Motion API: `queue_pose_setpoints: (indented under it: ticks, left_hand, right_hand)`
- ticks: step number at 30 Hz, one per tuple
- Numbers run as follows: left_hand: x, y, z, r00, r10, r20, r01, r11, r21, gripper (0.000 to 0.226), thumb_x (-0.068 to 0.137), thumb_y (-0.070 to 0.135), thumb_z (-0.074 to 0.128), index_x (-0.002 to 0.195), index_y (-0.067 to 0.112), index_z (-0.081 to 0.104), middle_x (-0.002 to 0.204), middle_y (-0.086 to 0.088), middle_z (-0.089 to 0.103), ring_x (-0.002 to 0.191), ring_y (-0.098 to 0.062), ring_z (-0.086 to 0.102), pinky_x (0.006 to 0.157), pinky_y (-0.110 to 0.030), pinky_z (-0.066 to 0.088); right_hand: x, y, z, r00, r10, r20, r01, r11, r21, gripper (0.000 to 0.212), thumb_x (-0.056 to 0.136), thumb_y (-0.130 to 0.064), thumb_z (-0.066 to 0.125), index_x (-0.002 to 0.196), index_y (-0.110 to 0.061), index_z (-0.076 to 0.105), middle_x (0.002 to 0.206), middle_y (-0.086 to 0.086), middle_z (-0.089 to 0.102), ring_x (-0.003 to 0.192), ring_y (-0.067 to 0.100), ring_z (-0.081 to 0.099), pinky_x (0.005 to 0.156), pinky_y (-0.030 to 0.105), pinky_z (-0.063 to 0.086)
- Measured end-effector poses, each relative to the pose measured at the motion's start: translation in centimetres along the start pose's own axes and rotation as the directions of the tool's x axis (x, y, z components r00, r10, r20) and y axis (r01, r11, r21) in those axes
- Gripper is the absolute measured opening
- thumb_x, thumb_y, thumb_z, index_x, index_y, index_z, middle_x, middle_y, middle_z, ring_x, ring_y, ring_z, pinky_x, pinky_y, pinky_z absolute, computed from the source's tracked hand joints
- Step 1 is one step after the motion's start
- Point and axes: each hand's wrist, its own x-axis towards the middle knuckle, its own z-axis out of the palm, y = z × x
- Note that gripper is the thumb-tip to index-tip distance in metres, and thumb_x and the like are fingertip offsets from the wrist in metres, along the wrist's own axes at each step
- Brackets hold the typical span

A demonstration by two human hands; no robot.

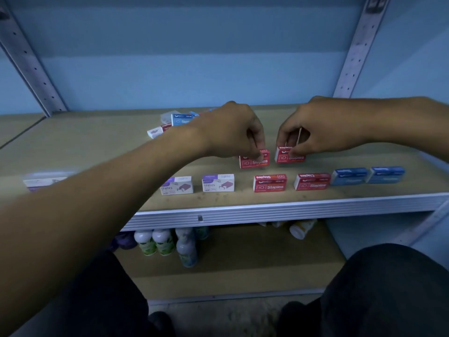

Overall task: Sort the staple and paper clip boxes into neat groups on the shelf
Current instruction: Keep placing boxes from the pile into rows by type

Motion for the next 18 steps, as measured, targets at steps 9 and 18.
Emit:
queue_pose_setpoints:
  ticks: [9,18]
  left_hand:
    - [1.0,1.3,1.2,0.999,0.019,0.05,-0.019,1.0,-0.003,0.014,0.08,0.031,0.078,0.092,0.024,0.078,0.084,0.011,0.074,0.078,0.0,0.065,0.066,-0.012,0.046]
    - [1.3,1.5,2.1,0.997,0.024,0.078,-0.023,1.0,-0.017,0.015,0.081,0.03,0.078,0.094,0.023,0.077,0.085,0.01,0.074,0.078,0.001,0.066,0.072,-0.017,0.051]
  right_hand:
    - [-0.8,1.6,1.3,0.998,0.068,0.004,-0.068,0.997,-0.041,0.018,0.084,-0.038,0.072,0.101,-0.045,0.071,0.084,-0.028,0.07,0.083,-0.009,0.061,0.079,0.035,0.056]
    - [-0.9,1.8,2.2,0.997,0.043,0.069,-0.046,0.997,0.054,0.014,0.087,-0.03,0.075,0.099,-0.036,0.074,0.083,-0.021,0.074,0.077,-0.006,0.065,0.079,0.025,0.054]
